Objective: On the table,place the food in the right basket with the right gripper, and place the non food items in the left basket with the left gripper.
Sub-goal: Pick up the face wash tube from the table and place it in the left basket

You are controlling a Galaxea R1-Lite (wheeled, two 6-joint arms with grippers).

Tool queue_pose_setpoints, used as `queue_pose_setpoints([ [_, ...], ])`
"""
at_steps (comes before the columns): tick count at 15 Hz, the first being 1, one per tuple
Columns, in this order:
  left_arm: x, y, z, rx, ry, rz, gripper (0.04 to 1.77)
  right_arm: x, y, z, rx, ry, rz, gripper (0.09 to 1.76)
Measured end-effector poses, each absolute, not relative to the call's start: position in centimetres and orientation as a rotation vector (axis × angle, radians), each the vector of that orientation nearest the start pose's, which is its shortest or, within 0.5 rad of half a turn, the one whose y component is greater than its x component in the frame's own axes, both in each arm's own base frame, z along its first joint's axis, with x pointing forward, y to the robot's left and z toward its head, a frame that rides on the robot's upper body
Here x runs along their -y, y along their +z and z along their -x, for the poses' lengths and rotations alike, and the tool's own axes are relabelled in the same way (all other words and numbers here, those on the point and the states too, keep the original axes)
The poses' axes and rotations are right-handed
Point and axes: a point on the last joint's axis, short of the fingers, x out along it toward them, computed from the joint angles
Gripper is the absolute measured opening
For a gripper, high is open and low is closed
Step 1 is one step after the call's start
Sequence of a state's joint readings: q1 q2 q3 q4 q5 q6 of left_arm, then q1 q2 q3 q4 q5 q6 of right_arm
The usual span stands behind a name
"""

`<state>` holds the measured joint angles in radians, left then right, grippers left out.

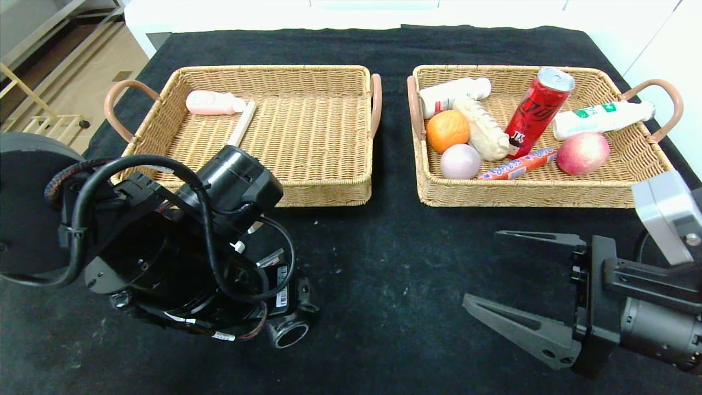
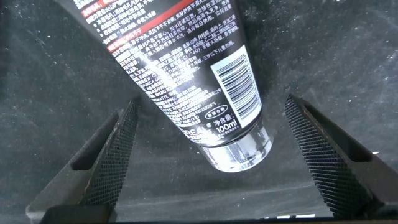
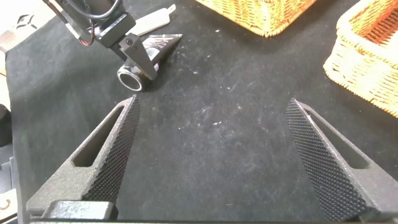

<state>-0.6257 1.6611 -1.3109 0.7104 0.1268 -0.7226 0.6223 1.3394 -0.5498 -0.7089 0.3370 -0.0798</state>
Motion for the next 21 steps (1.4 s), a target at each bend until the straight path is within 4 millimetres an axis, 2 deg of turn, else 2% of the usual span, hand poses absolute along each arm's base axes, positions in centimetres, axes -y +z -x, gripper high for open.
queue_pose_setpoints([
  [5, 15.62, 21.54, -22.08, -1.102, -0.061, 0.248, 1.71, -12.81, 21.2, -16.52, -0.048, 0.963, 0.087, 1.71],
  [6, 15.65, 21.48, -22.12, -1.103, -0.06, 0.247, 1.49, -12.81, 21.18, -16.52, -0.048, 0.963, 0.088, 1.71],
  [8, 15.68, 21.4, -22.1, -1.106, -0.06, 0.244, 1.17, -12.82, 21.13, -16.54, -0.05, 0.963, 0.089, 1.71],
  [9, 15.64, 21.38, -22.07, -1.107, -0.059, 0.243, 1.04, -12.82, 21.12, -16.55, -0.051, 0.963, 0.088, 1.71],
  [11, 15.62, 21.3, -22.03, -1.109, -0.059, 0.242, 0.88, -12.83, 21.08, -16.53, -0.052, 0.963, 0.089, 1.71],
  [13, 15.58, 21.25, -21.98, -1.11, -0.058, 0.242, 0.82, -12.83, 21.08, -16.53, -0.052, 0.963, 0.089, 1.71],
  [21, 15.72, 21.33, -21.86, -1.111, -0.065, 0.237, 0.82, -12.93, 20.88, -16.69, -0.064, 0.966, 0.09, 1.71],
])
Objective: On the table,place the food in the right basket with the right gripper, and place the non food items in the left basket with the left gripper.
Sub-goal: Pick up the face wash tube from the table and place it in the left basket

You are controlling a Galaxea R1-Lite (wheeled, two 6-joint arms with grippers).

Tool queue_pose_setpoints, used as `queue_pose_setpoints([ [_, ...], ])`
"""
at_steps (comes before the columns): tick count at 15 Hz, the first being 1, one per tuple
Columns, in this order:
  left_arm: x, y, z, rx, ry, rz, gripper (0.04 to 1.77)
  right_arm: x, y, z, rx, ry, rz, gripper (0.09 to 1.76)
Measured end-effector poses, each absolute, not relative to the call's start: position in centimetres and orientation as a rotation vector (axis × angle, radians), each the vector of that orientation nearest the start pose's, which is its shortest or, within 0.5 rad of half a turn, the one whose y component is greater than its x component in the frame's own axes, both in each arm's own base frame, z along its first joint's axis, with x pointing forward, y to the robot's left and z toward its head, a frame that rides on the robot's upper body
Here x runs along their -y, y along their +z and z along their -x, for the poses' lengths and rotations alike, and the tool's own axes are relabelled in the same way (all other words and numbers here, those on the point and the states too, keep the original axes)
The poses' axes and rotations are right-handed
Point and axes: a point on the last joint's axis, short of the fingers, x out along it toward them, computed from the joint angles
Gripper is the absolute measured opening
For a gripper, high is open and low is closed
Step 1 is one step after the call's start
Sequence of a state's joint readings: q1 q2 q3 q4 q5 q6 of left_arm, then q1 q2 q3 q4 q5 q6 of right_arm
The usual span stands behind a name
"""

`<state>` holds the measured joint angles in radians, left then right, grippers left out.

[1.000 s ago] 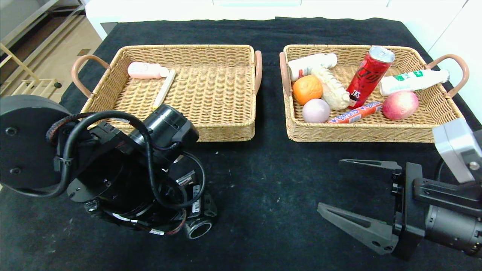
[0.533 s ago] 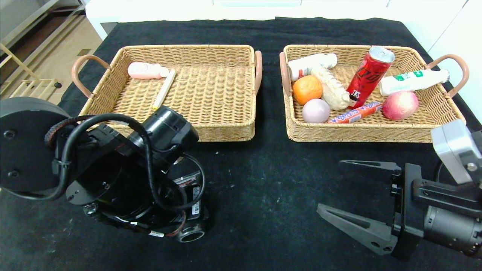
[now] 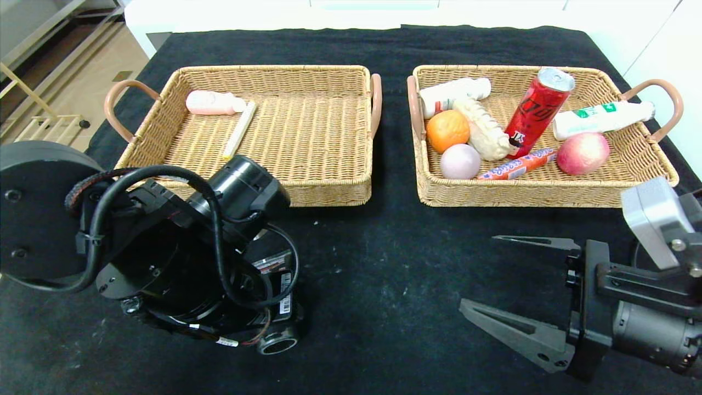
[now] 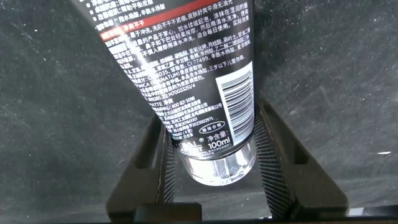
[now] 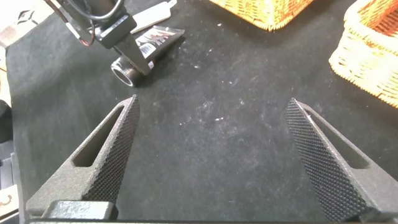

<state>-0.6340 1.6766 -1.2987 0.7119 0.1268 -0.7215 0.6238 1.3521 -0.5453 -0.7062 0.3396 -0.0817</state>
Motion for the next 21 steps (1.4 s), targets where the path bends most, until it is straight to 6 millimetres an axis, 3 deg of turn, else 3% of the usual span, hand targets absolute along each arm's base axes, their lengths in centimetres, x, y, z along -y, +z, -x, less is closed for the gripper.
queue_pose_setpoints([
  [6, 15.9, 21.5, -21.6, -1.101, -0.075, 0.229, 0.82, -13.0, 20.8, -16.6, -0.063, 0.969, 0.092, 1.71],
  [10, 15.5, 22.7, -20.6, -1.067, -0.11, 0.237, 0.82, -12.9, 20.9, -16.5, -0.058, 0.97, 0.091, 1.71],
  [16, 13.4, 26.6, -18.0, -0.915, -0.228, 0.216, 0.82, -12.9, 21.0, -16.4, -0.053, 0.972, 0.091, 1.71],
  [21, 12.1, 30.6, -18.6, -0.679, -0.264, 0.296, 0.82, -12.9, 20.9, -16.5, -0.059, 0.97, 0.091, 1.71],
])
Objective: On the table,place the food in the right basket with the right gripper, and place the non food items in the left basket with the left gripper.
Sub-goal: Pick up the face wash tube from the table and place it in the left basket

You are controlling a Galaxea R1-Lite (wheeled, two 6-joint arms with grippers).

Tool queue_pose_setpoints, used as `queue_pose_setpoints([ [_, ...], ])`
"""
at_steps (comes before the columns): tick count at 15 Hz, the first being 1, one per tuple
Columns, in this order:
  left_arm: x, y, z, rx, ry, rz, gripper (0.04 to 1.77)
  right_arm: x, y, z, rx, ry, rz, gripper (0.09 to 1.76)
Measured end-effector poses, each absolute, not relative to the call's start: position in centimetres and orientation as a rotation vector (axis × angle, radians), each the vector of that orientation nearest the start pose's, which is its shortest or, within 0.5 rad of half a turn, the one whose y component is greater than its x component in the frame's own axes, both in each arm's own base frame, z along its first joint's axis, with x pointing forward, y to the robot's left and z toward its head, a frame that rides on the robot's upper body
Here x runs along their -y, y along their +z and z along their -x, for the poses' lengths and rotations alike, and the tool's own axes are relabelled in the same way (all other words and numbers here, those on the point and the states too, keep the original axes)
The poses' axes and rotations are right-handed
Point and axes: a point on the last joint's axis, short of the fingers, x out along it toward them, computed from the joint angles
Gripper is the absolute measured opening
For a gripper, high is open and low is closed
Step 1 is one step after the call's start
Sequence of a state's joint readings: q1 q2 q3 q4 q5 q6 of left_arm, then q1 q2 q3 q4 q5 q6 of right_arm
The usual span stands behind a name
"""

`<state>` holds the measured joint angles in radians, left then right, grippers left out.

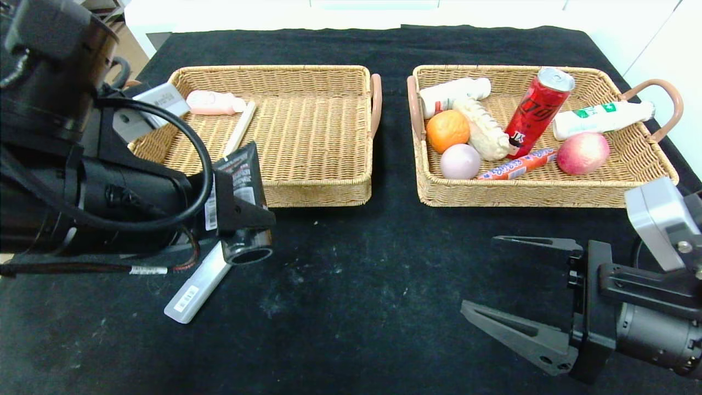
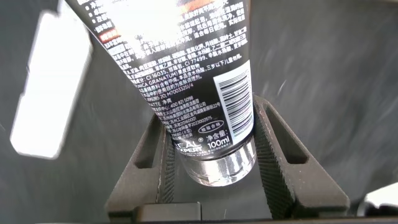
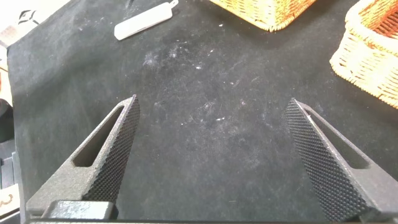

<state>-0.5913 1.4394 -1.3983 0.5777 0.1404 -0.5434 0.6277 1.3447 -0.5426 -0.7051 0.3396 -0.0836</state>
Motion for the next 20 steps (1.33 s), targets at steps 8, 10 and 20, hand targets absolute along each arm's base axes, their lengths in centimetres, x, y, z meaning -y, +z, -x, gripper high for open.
queue_pose_setpoints([
  [8, 12.2, 35.5, -20.8, -0.461, -0.293, 0.277, 0.82, -13.0, 20.8, -16.4, -0.065, 0.977, 0.094, 1.71],
  [10, 12.6, 35.9, -22.1, -0.444, -0.287, 0.271, 0.82, -13.0, 20.8, -16.4, -0.065, 0.979, 0.094, 1.71],
  [20, 14.2, 34.0, -31.4, -0.374, -0.225, 0.26, 0.82, -13.1, 20.7, -16.4, -0.064, 0.981, 0.095, 1.71],
])
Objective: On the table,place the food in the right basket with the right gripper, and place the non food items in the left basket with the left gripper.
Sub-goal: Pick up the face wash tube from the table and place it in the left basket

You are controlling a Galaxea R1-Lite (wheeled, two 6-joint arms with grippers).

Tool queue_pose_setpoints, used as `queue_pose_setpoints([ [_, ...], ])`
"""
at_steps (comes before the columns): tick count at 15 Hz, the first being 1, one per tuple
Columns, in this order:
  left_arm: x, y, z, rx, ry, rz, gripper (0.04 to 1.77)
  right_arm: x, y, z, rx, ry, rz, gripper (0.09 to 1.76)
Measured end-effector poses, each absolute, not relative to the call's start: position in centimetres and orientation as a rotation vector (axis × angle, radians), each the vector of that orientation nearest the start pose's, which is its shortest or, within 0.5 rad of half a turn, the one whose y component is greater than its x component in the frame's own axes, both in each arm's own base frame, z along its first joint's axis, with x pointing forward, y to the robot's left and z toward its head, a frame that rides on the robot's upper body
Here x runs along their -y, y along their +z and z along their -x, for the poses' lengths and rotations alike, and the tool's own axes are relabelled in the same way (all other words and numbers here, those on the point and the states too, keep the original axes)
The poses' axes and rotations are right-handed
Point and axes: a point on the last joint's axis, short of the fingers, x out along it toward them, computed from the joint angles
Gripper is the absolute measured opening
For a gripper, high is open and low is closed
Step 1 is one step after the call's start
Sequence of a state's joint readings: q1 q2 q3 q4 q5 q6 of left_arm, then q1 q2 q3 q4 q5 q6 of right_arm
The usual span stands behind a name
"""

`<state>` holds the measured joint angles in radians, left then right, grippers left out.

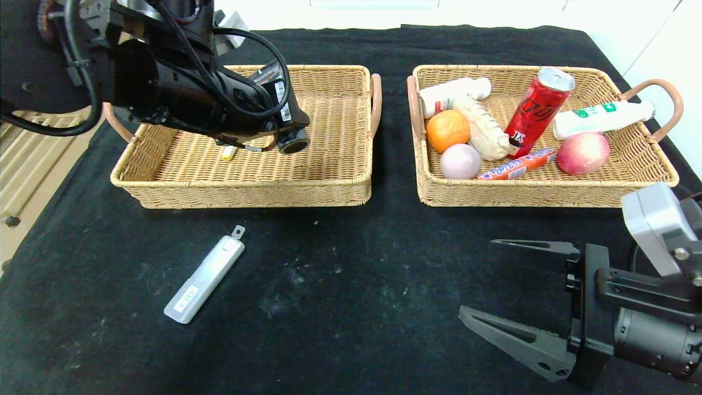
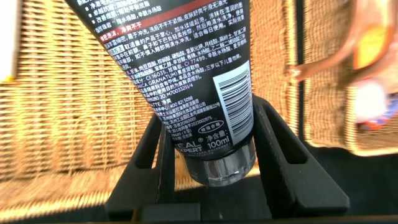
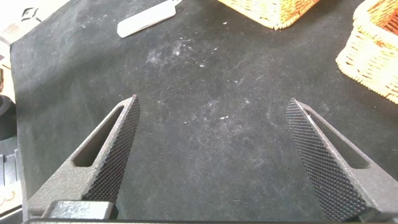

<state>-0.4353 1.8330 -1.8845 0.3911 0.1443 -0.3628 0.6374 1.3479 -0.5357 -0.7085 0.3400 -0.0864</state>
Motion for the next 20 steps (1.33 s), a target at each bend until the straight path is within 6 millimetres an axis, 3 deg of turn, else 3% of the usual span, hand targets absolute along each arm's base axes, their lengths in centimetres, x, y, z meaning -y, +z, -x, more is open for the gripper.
queue_pose_setpoints([
  [5, 14.8, 32.3, -33.9, -0.386, -0.209, 0.243, 0.82, -13.0, 20.7, -16.4, -0.057, 0.979, 0.108, 1.71],
  [10, 15.0, 31.5, -34.5, -0.401, -0.198, 0.239, 0.82, -13.0, 20.6, -16.4, -0.06, 0.978, 0.112, 1.71],
  [15, 15.0, 31.4, -34.6, -0.405, -0.196, 0.238, 1.24, -13.0, 20.6, -16.3, -0.059, 0.979, 0.111, 1.71],
  [20, 14.9, 31.4, -34.5, -0.41, -0.195, 0.238, 1.44, -13.0, 20.6, -16.3, -0.058, 0.979, 0.116, 1.71],
])
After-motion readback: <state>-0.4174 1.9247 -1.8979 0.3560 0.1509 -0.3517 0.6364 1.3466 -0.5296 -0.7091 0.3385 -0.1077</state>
